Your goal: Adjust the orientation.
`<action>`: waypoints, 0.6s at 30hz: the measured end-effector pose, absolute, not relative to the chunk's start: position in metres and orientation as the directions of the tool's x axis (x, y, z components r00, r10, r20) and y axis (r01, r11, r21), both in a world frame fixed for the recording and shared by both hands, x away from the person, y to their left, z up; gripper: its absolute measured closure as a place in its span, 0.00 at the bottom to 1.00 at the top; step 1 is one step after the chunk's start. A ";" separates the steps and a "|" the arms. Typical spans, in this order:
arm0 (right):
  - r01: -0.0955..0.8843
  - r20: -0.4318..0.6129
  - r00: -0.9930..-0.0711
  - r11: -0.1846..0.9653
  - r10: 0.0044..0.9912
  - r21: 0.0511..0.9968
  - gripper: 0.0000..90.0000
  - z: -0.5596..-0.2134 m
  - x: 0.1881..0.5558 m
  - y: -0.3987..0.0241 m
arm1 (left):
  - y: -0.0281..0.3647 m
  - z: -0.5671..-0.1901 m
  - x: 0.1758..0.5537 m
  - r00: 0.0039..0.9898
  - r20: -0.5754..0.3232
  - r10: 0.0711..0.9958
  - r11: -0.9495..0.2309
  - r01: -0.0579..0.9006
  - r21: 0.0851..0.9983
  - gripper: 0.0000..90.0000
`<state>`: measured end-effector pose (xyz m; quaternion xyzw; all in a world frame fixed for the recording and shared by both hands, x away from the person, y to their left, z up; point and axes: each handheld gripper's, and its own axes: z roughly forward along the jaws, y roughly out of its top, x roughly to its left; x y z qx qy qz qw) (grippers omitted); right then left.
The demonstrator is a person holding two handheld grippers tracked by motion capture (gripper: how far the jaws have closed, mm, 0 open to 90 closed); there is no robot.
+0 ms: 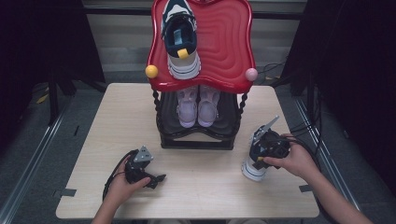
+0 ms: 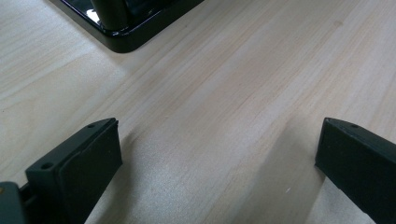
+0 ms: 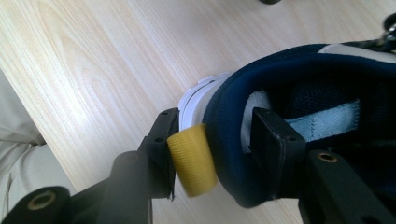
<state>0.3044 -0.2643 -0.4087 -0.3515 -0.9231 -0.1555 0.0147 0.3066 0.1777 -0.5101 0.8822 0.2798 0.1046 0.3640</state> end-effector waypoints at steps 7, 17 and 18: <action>0.634 0.123 -0.771 0.738 0.625 0.230 0.59 -0.415 0.309 -0.258 | 0.178 -0.510 0.307 0.821 -0.018 0.570 -0.580 0.418 0.700 0.00; 0.615 0.092 -0.788 0.774 0.609 0.151 0.63 -0.424 0.311 -0.248 | 0.178 -0.510 0.307 0.821 -0.018 0.570 -0.580 0.418 0.700 0.00; 0.616 0.089 -0.788 0.775 0.609 0.141 0.63 -0.424 0.311 -0.247 | 0.178 -0.510 0.307 0.822 -0.018 0.570 -0.580 0.417 0.700 0.00</action>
